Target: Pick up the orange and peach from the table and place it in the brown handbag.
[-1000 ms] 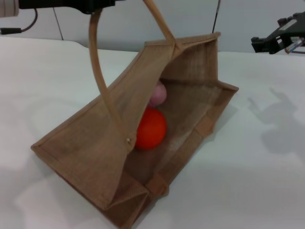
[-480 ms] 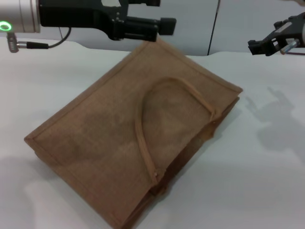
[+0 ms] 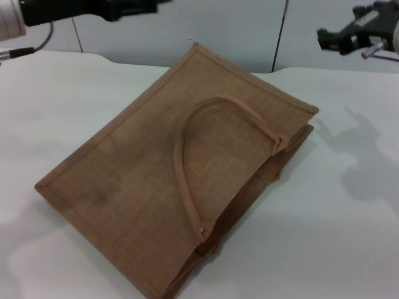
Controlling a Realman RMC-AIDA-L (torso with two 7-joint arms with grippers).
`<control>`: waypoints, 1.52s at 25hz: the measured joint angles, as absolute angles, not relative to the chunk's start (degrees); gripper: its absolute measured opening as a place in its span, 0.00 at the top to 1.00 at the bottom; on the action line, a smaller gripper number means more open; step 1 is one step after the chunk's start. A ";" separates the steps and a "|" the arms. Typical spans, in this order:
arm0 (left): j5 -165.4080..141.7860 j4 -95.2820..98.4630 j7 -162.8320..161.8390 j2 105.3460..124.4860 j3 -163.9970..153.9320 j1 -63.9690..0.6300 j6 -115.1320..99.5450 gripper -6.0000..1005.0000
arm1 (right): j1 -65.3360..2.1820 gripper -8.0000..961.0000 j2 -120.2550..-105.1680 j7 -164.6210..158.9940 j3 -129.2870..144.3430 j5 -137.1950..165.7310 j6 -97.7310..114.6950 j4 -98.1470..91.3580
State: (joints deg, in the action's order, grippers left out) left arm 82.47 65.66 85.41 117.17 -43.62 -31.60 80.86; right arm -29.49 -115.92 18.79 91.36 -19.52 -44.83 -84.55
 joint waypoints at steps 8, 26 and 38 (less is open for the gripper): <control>96.44 50.68 101.99 117.54 -47.30 -29.06 68.67 0.13 | -24.40 0.23 -115.93 19.27 98.61 -22.00 -17.37 -77.03; 160.22 20.84 155.09 117.64 -81.89 -33.41 51.53 0.13 | -33.77 0.23 -116.25 11.13 110.05 -22.30 43.57 -27.74; 165.98 15.18 160.06 117.51 -82.26 -32.47 55.25 0.13 | -33.51 0.23 -116.10 4.38 110.33 -22.13 50.12 -22.92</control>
State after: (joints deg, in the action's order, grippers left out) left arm 165.98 15.18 160.07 117.51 -82.26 -32.47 55.25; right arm -33.51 -116.10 4.38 110.33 -22.13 50.12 -22.92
